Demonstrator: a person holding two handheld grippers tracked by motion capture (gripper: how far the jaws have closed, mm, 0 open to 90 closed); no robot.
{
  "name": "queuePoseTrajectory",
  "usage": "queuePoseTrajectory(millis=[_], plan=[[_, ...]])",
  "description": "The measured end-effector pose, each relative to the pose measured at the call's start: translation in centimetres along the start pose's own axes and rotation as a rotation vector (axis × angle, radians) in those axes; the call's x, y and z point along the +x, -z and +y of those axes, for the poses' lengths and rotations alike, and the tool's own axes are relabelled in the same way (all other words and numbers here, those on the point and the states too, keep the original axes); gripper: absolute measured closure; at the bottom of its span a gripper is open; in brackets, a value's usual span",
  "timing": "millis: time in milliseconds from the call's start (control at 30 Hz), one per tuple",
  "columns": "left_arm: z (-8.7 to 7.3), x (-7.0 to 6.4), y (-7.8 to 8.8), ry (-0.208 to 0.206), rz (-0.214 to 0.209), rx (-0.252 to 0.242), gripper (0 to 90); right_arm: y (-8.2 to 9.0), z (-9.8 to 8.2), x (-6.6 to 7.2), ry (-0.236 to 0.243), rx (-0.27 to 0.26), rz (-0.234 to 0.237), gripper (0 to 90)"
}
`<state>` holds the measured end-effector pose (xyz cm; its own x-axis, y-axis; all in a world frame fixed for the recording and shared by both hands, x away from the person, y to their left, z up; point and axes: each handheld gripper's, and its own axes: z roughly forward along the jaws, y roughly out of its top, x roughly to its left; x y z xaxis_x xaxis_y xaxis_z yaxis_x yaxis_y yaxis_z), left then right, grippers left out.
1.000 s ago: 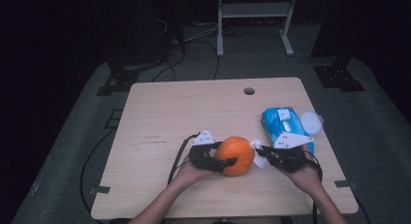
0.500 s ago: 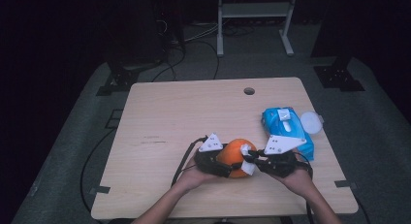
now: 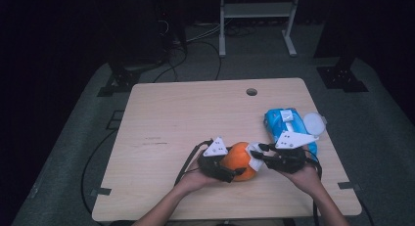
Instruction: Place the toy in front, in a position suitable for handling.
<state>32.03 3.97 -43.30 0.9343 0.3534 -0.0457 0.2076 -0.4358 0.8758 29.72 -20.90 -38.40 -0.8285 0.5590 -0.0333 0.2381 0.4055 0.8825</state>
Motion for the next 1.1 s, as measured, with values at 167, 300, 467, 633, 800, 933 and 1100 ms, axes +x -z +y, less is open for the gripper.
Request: queuePoseTrajectory(millis=[167,300,467,633,800,933,1100], plan=[[-0.1,0.1,0.0,0.006,-0.013,0.009,19.7,-1.1,-0.4,0.3,-0.039,-0.035,0.006,69.7],[-0.1,0.2,0.0,0.008,-0.010,0.008,19.6,-1.4,-0.2,0.9,-0.011,-0.022,-0.027,76.5],[-0.1,0.5,0.0,0.041,0.013,-0.011,19.0,-0.8,0.1,0.8,-0.001,0.011,-0.065,79.8],[-0.2,1.1,0.2,0.100,0.021,-0.027,19.0,0.2,-0.9,-0.7,-0.021,0.072,-0.111,80.2],[-0.3,1.3,0.1,0.134,0.029,-0.037,18.6,0.4,-1.1,-0.2,-0.026,0.071,-0.054,80.3],[-0.2,1.0,-0.1,0.134,0.037,-0.036,18.1,-0.4,0.3,1.9,0.035,0.038,0.000,80.3],[-0.2,0.8,0.1,0.108,0.014,-0.029,17.3,-0.6,0.5,1.7,0.051,0.030,-0.037,80.3]])
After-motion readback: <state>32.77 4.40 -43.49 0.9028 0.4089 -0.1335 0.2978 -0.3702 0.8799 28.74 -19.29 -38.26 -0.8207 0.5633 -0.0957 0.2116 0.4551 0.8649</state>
